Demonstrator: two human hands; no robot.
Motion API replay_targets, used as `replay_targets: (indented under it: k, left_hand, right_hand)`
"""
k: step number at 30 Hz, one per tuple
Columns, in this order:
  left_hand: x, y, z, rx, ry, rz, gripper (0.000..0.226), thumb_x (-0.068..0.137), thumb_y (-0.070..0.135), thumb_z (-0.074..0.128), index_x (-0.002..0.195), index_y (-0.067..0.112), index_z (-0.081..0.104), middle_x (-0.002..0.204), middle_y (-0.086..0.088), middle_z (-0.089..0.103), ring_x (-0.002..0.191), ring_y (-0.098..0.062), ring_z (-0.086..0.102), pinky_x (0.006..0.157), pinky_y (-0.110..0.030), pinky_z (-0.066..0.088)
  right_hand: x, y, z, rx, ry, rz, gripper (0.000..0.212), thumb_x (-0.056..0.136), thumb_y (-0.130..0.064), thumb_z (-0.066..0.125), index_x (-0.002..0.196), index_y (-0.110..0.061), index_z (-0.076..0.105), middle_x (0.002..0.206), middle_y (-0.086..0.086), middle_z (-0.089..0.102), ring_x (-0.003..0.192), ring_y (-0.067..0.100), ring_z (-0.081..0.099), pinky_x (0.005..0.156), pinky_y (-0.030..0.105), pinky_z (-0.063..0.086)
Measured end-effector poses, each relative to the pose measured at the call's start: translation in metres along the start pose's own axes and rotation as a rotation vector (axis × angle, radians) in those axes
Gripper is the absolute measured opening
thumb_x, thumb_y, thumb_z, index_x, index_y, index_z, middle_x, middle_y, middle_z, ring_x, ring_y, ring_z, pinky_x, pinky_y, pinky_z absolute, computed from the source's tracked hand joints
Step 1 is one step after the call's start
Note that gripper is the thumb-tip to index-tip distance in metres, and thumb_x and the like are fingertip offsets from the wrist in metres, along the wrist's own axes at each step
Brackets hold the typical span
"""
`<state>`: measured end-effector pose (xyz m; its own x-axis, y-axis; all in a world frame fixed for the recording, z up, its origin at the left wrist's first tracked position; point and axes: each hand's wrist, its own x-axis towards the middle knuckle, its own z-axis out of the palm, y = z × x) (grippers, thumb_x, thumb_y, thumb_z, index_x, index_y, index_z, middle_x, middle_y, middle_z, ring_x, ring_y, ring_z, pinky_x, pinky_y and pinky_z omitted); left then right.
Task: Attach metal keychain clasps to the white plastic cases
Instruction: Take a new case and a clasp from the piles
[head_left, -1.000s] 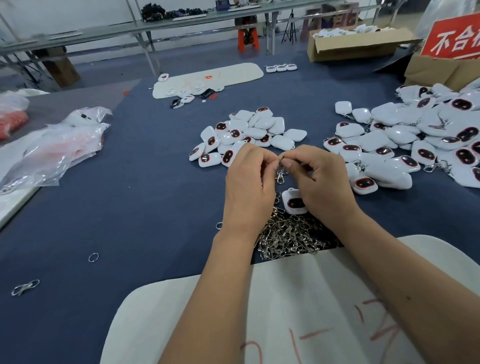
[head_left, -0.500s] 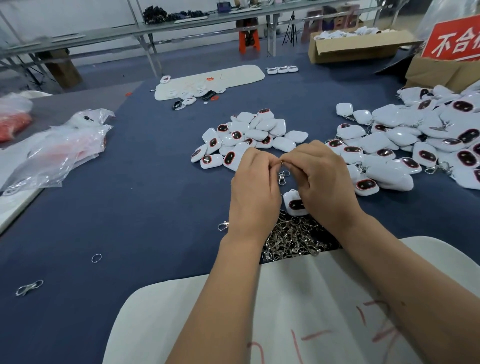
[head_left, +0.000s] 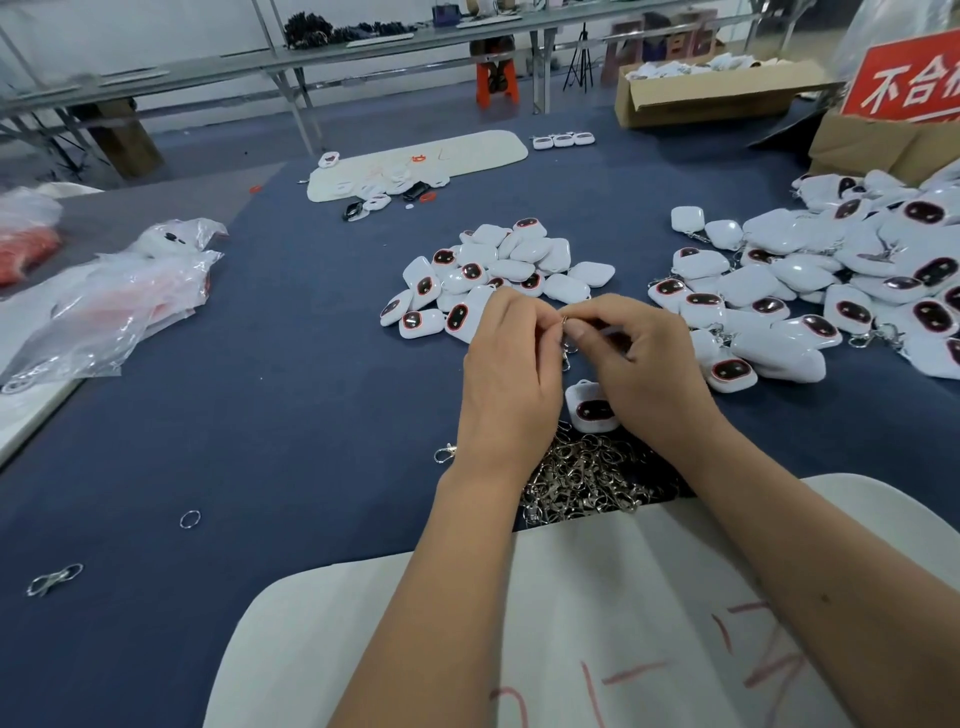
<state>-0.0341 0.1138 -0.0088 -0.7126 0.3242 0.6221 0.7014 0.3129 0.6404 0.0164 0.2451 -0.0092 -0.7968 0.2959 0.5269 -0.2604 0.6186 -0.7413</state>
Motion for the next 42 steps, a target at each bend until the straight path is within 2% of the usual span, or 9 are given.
replay_targets:
  k: [5, 9, 14, 21, 28, 32, 35, 37, 42]
  left_hand:
    - [0.001, 0.001, 0.000, -0.027, 0.017, 0.019, 0.010, 0.099, 0.002, 0.058, 0.089, 0.005, 0.060, 0.092, -0.001, 0.056, 0.084, -0.014, 0.051, 0.071, -0.028, 0.043]
    - [0.001, 0.002, 0.000, -0.022, -0.010, 0.026, 0.012, 0.099, 0.002, 0.059, 0.087, 0.006, 0.060, 0.091, -0.001, 0.056, 0.083, -0.013, 0.050, 0.070, -0.024, 0.041]
    - [0.000, 0.002, -0.001, 0.007, -0.034, 0.016, 0.015, 0.099, 0.000, 0.058, 0.087, 0.006, 0.062, 0.092, -0.003, 0.056, 0.078, -0.010, 0.045, 0.069, -0.021, 0.037]
    - [-0.002, 0.002, 0.002, -0.003, 0.008, -0.075, 0.013, 0.102, 0.005, 0.055, 0.091, 0.006, 0.063, 0.095, -0.003, 0.057, 0.081, -0.011, 0.047, 0.071, -0.031, 0.042]
    - [-0.001, 0.001, -0.002, 0.022, -0.056, -0.023, 0.013, 0.100, 0.005, 0.057, 0.088, 0.009, 0.061, 0.092, 0.001, 0.054, 0.080, -0.009, 0.046, 0.068, -0.026, 0.038]
    - [-0.001, 0.003, -0.001, 0.002, -0.008, 0.008, 0.012, 0.099, 0.004, 0.059, 0.088, 0.008, 0.060, 0.092, 0.001, 0.054, 0.082, -0.009, 0.049, 0.068, -0.028, 0.041]
    - [0.000, 0.003, 0.000, -0.024, 0.040, 0.021, 0.011, 0.098, 0.001, 0.059, 0.088, 0.006, 0.061, 0.091, -0.001, 0.055, 0.081, -0.013, 0.051, 0.068, -0.033, 0.045]
    - [0.000, 0.003, 0.000, -0.037, 0.050, 0.028, 0.011, 0.098, 0.001, 0.059, 0.088, 0.005, 0.061, 0.091, -0.002, 0.056, 0.082, -0.016, 0.052, 0.069, -0.035, 0.046]
    - [0.001, 0.003, 0.001, -0.055, 0.021, 0.045, 0.013, 0.098, 0.001, 0.060, 0.086, 0.005, 0.061, 0.091, -0.003, 0.056, 0.084, -0.017, 0.052, 0.070, -0.032, 0.045]
  right_hand:
    - [0.003, 0.001, -0.006, 0.231, -0.073, 0.115, 0.022, 0.100, -0.004, 0.064, 0.091, -0.020, 0.077, 0.076, -0.017, 0.072, 0.069, -0.003, 0.059, 0.069, 0.012, 0.047]
    - [0.002, -0.001, -0.007, 0.200, -0.035, 0.146, 0.017, 0.099, -0.005, 0.066, 0.092, -0.014, 0.079, 0.077, -0.009, 0.074, 0.070, 0.002, 0.063, 0.069, 0.015, 0.049]
    - [0.000, -0.005, -0.004, -0.074, 0.018, -0.035, 0.014, 0.096, 0.001, 0.067, 0.097, -0.006, 0.079, 0.088, 0.004, 0.075, 0.088, 0.022, 0.067, 0.082, 0.037, 0.052]
    - [0.000, -0.005, -0.004, -0.283, 0.087, -0.245, 0.014, 0.096, 0.001, 0.066, 0.092, -0.004, 0.078, 0.082, 0.006, 0.071, 0.080, 0.022, 0.060, 0.075, 0.037, 0.048]
    - [0.002, -0.001, -0.007, -0.290, 0.074, -0.316, 0.017, 0.101, -0.001, 0.063, 0.094, -0.002, 0.079, 0.083, 0.011, 0.072, 0.081, 0.029, 0.062, 0.077, 0.042, 0.049]
    - [-0.001, 0.000, -0.003, -0.026, 0.067, -0.094, 0.016, 0.097, -0.002, 0.066, 0.098, -0.011, 0.080, 0.090, 0.000, 0.076, 0.087, 0.013, 0.068, 0.081, 0.032, 0.054]
    - [0.002, 0.005, -0.004, 0.197, -0.071, 0.091, 0.021, 0.102, -0.011, 0.064, 0.095, -0.024, 0.078, 0.084, -0.001, 0.075, 0.077, 0.008, 0.062, 0.071, 0.033, 0.052]
    - [0.003, 0.006, -0.005, 0.285, -0.111, 0.114, 0.024, 0.102, -0.010, 0.064, 0.092, -0.028, 0.078, 0.079, -0.006, 0.073, 0.073, 0.006, 0.058, 0.066, 0.021, 0.050]
    - [0.004, 0.007, -0.008, 0.416, -0.077, 0.184, 0.017, 0.099, -0.006, 0.066, 0.091, -0.016, 0.077, 0.075, -0.003, 0.070, 0.069, 0.008, 0.057, 0.068, 0.018, 0.050]
